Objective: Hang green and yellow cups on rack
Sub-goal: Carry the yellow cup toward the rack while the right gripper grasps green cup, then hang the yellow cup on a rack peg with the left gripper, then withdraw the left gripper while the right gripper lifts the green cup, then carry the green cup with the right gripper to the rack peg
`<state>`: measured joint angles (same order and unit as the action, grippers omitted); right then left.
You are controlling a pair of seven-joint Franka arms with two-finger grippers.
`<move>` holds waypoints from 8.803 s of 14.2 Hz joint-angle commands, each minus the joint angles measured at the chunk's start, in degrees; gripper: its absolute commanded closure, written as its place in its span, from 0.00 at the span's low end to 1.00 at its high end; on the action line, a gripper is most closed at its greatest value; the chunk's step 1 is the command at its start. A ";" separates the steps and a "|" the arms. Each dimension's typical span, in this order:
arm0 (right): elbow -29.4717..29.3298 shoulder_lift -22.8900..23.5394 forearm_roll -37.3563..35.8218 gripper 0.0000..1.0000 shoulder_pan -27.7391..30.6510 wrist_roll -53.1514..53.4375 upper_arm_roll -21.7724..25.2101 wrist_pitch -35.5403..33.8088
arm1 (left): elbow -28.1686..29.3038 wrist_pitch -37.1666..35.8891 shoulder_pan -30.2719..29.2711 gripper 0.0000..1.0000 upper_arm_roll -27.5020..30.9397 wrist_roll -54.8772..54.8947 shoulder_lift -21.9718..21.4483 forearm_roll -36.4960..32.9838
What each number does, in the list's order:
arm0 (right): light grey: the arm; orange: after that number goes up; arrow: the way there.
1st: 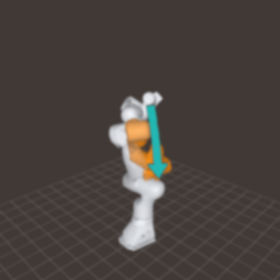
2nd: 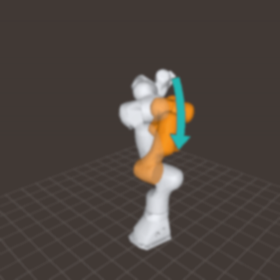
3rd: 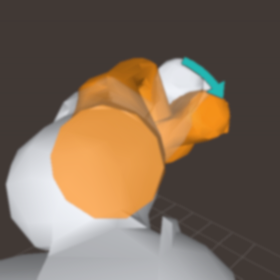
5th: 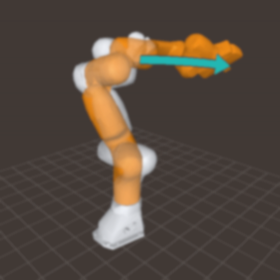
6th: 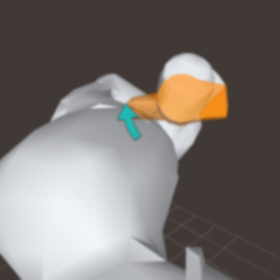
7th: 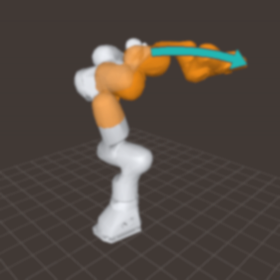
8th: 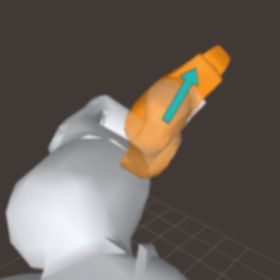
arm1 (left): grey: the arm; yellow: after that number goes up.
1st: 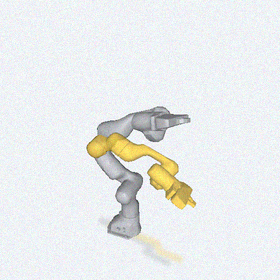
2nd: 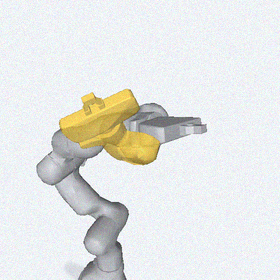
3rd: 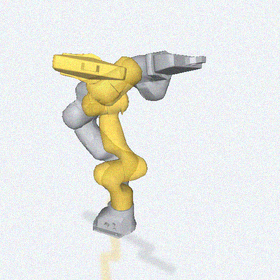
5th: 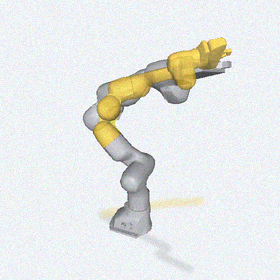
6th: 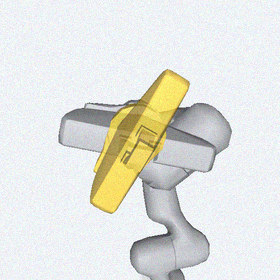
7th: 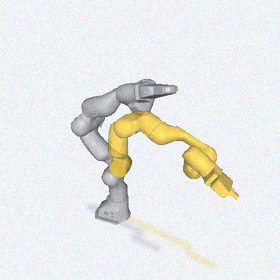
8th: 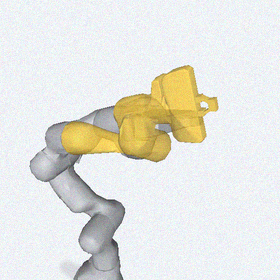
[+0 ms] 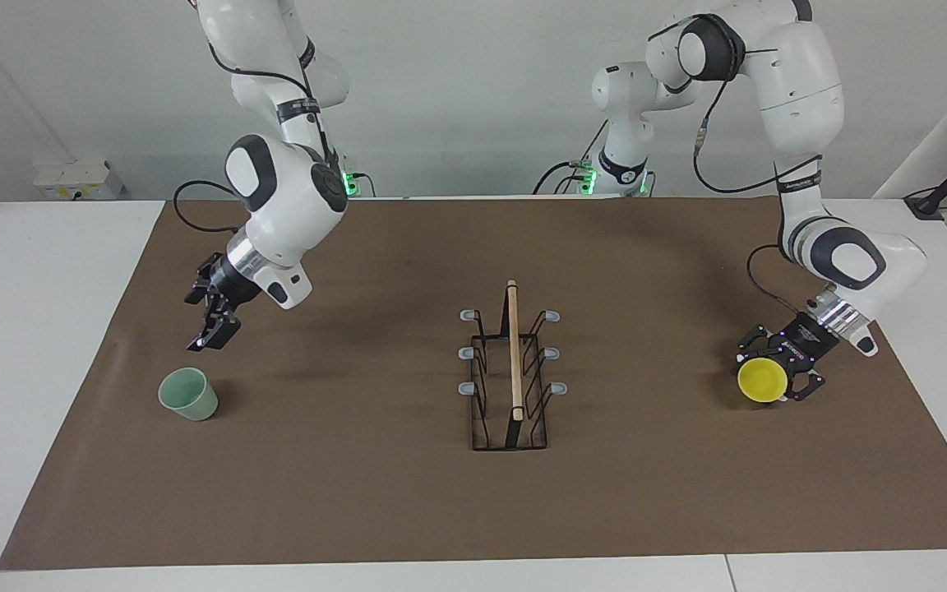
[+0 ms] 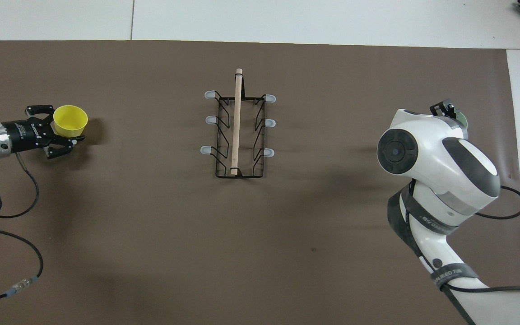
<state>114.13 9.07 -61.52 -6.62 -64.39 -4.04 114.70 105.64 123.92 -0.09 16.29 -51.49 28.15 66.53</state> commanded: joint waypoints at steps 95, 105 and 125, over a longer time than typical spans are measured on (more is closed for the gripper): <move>-1.02 -8.71 97.88 0.84 1.89 2.69 -3.34 10.46 | -10.28 -30.58 5.27 0.00 -9.70 66.61 -29.29 -65.12; -0.23 -9.24 105.03 1.00 0.47 1.99 -3.08 11.34 | -9.67 -30.76 5.36 0.00 -9.70 66.52 -29.73 -65.30; 8.91 -10.65 172.88 0.95 -16.41 -44.76 -3.34 36.47 | -9.67 -30.67 5.36 0.00 -9.70 66.43 -29.73 -65.39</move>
<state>122.56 -1.54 109.29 -23.54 -106.36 -7.52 151.02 94.09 92.69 5.25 6.58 14.95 0.13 1.38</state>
